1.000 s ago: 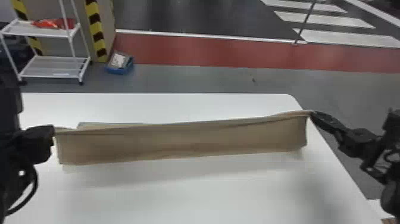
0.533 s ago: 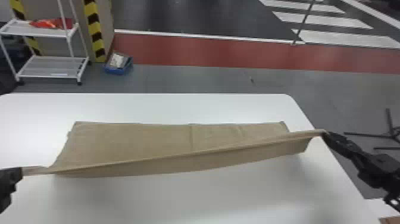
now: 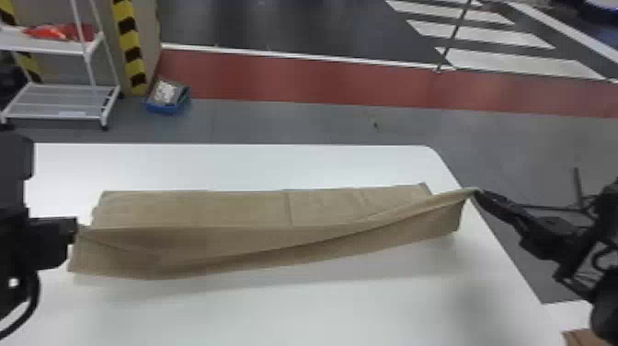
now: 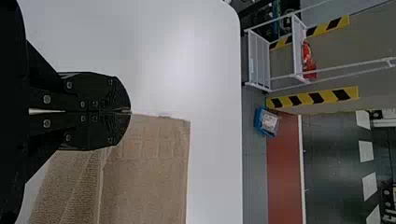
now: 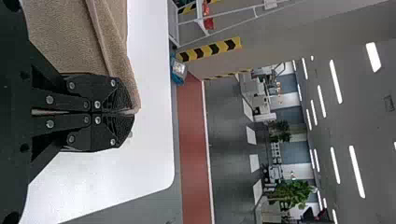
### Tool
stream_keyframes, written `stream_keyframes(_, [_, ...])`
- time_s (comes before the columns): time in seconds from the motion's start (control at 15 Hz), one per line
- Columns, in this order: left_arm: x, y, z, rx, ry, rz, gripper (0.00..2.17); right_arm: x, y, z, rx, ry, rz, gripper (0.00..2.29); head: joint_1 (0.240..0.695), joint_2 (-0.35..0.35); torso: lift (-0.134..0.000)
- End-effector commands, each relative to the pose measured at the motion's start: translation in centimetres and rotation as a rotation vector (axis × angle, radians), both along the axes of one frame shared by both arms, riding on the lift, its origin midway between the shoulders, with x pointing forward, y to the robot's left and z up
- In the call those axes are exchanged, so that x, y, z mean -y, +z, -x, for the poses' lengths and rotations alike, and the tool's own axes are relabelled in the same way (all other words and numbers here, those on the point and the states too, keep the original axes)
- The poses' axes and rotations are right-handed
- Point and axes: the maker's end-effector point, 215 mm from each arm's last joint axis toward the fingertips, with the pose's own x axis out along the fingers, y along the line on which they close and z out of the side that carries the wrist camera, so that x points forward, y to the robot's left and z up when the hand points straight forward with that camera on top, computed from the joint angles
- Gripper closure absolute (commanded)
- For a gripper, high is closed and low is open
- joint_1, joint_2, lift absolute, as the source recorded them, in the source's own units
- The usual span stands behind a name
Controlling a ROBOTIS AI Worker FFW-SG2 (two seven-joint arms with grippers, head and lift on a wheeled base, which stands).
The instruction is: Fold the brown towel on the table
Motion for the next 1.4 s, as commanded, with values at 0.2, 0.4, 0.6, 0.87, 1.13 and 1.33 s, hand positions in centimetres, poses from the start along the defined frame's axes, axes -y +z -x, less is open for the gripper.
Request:
stream_keyframes(0.2, [-0.2, -0.6, -4.0, 0.009, 0.009, -0.021, 1.77, 1.3, -2.1, -4.5, -0.025, -0.015, -0.028, 1.59, 0.695, -0.226, -0.118])
stream_keyframes(0.4, [-0.8, -0.4, -5.4, 0.030, 0.017, -0.034, 1.77, 0.5, -2.6, -6.2, -0.033, -0.011, -0.008, 1.58, 0.695, -0.216, -0.118])
stream_keyframes(0.6, [-0.9, -0.9, -6.0, 0.015, 0.013, -0.033, 1.77, -1.1, -3.4, -7.0, -0.057, 0.007, 0.013, 1.50, 0.695, -0.194, -0.118])
stream_keyframes(0.87, [-0.1, -0.9, -7.1, 0.017, -0.007, -0.039, 1.69, -1.0, -3.9, -7.0, -0.073, 0.001, 0.027, 1.49, 0.695, -0.178, -0.118])
stream_keyframes(1.13, [0.7, -1.5, -8.0, -0.009, -0.021, -0.082, 1.72, 0.5, -3.7, -7.3, -0.074, -0.032, 0.027, 1.49, 0.695, -0.190, -0.118])
stream_keyframes(1.33, [0.7, -2.1, -8.8, -0.027, -0.023, -0.115, 1.72, 0.7, -4.2, -7.9, -0.092, -0.043, 0.033, 1.49, 0.695, -0.201, -0.118])
